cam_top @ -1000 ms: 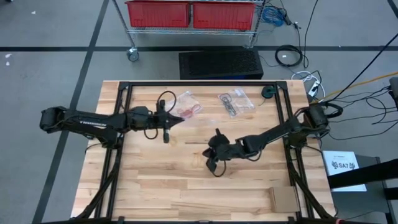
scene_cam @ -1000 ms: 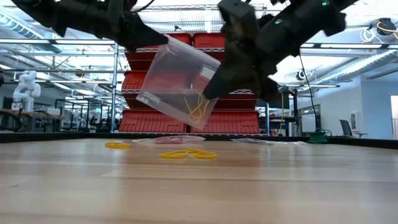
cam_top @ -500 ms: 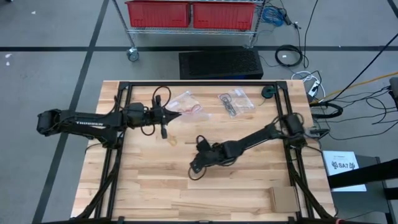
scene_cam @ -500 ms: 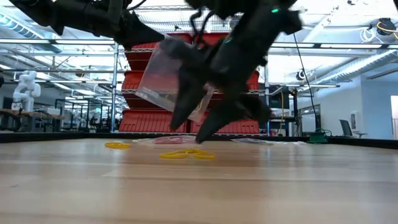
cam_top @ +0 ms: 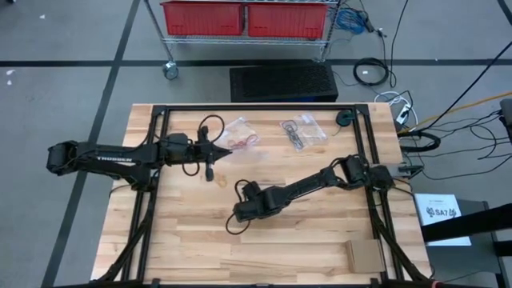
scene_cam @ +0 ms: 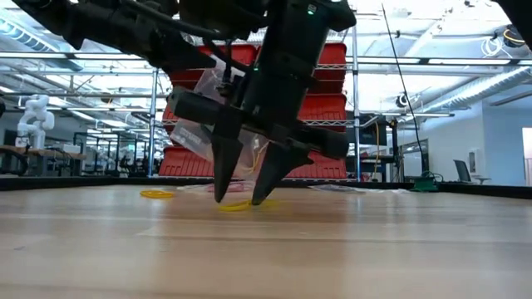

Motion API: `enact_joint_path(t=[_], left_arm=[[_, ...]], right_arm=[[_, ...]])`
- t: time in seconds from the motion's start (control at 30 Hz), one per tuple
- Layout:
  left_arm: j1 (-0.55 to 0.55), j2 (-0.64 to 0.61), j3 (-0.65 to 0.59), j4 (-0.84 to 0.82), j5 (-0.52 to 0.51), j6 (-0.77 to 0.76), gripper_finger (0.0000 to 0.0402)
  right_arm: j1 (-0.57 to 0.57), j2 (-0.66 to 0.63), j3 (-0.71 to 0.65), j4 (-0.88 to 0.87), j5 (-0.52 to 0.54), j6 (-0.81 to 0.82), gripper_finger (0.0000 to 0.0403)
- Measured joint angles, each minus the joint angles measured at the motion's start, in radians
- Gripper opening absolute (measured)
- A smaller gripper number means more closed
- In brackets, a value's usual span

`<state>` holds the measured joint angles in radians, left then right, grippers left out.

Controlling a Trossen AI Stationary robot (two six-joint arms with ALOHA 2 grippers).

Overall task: Sort rubber bands
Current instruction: Put the right yellow rubber band into the transparent zip bag

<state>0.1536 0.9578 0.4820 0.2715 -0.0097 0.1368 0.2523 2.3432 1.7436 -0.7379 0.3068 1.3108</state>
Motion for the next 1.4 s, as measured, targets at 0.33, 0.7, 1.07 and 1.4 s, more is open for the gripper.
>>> enact_joint_path(t=[0.33,0.7,1.07,1.4], left_arm=[[-0.033,-0.058,0.0,-0.077,0.008,0.001,0.0001],[-0.058,-0.087,0.0,-0.134,0.008,-0.001,0.0001],[-0.065,-0.086,0.0,-0.132,0.008,-0.002,0.0001],[-0.065,-0.086,0.0,-0.146,0.007,-0.003,0.0001]], right_arm=[[0.027,-0.003,0.005,-0.093,0.014,-0.036,0.0029],[0.07,-0.064,-0.003,-0.206,-0.044,-0.17,0.0002],[0.093,-0.101,-0.007,-0.224,-0.127,-0.11,0.006],[0.092,-0.123,-0.004,-0.252,-0.101,-0.093,0.0174]])
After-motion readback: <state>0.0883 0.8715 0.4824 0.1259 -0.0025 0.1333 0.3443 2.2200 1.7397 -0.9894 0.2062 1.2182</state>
